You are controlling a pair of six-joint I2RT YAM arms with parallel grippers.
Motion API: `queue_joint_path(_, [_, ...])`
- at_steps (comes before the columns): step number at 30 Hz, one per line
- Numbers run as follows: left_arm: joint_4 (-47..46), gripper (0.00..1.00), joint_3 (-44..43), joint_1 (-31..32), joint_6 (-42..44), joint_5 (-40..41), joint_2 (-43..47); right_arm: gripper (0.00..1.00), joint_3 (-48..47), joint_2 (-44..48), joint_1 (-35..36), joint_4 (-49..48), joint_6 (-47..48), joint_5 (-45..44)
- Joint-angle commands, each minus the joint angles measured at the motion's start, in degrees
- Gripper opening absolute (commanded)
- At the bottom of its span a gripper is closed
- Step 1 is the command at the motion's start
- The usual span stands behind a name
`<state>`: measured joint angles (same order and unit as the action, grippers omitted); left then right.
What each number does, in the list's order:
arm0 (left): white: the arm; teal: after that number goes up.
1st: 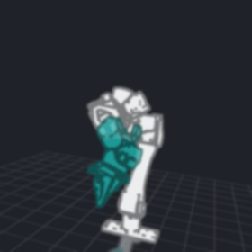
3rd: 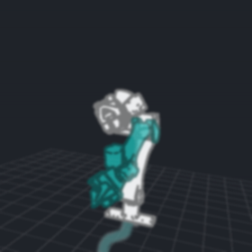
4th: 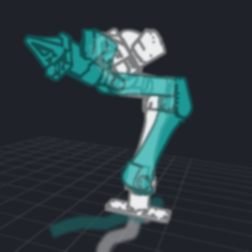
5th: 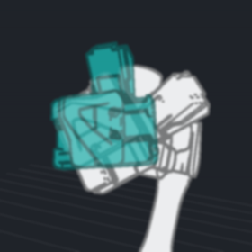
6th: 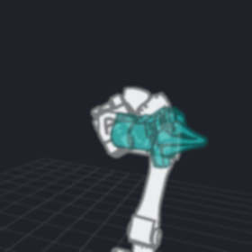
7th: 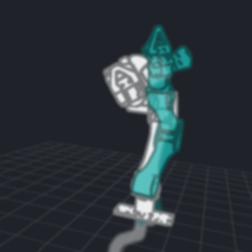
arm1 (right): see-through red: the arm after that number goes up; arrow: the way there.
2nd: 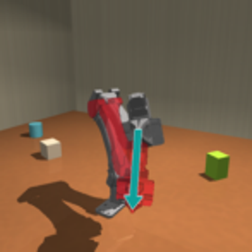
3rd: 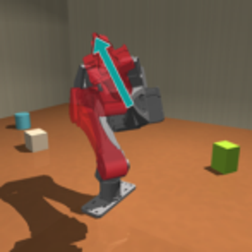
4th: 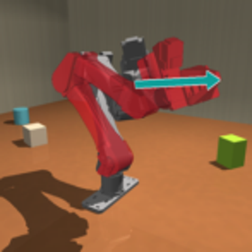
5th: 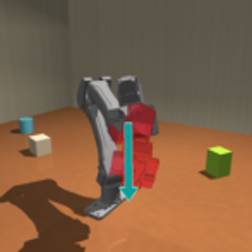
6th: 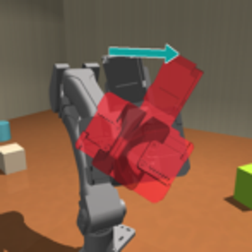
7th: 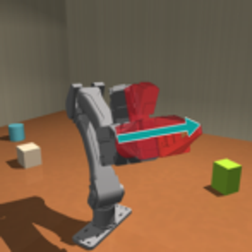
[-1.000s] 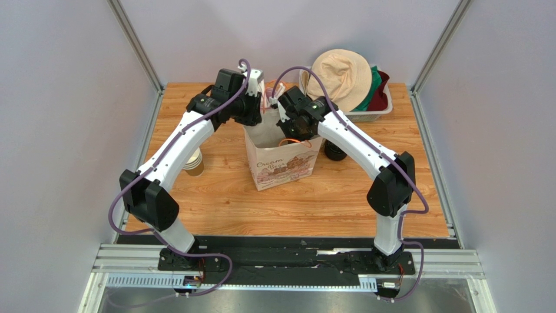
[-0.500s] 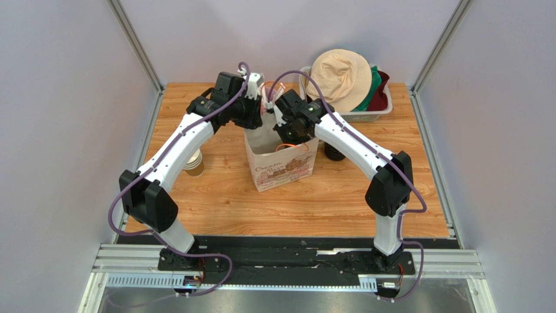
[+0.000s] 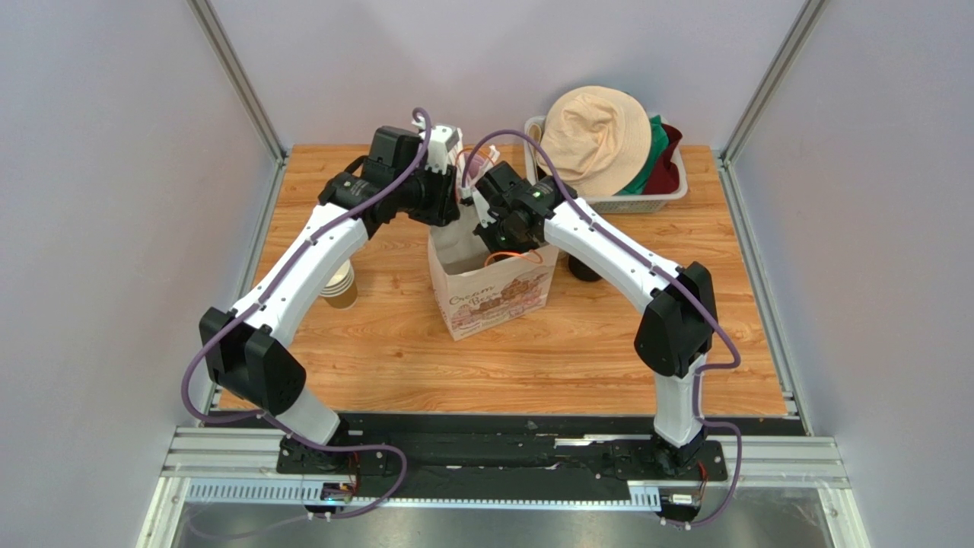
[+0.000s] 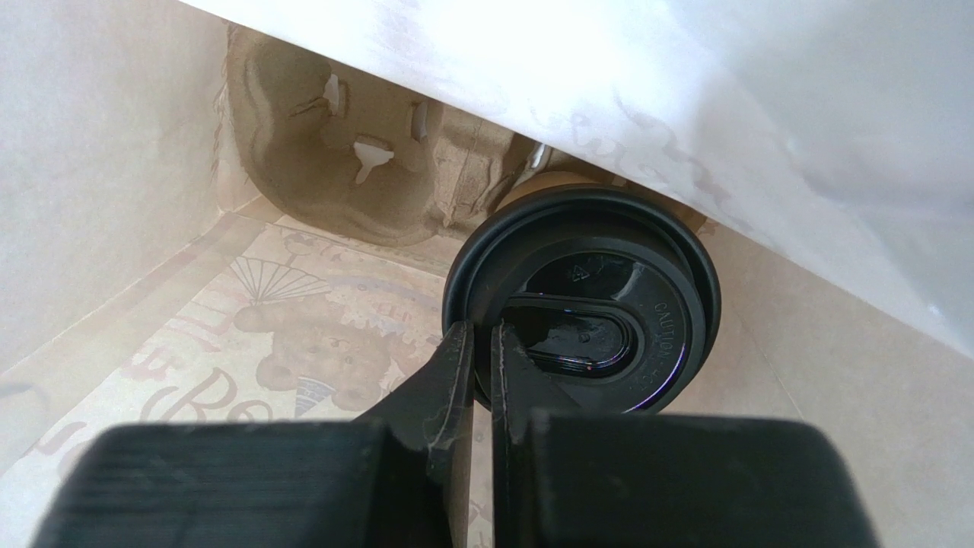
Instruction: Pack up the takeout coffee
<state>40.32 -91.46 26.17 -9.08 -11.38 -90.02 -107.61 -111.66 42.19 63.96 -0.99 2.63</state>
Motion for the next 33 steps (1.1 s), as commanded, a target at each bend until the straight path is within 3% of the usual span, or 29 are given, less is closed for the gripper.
queue_joint_path(1, [-1.21,0.39,-0.30,0.11,0.03,0.57,-0.15,0.00,-0.23,1.35,0.34,0.72,0.82,0.71])
queue_joint_path(20, [2.13,0.35,-2.67,0.11,-1.90,6.80,-3.58,0.00,2.58,6.28,0.52,-0.33,3.98,3.34])
queue_joint_path(33, [1.96,0.35,-4.52,0.02,-1.99,4.44,-2.80,0.00,2.76,3.20,0.43,0.28,3.90,-0.34])
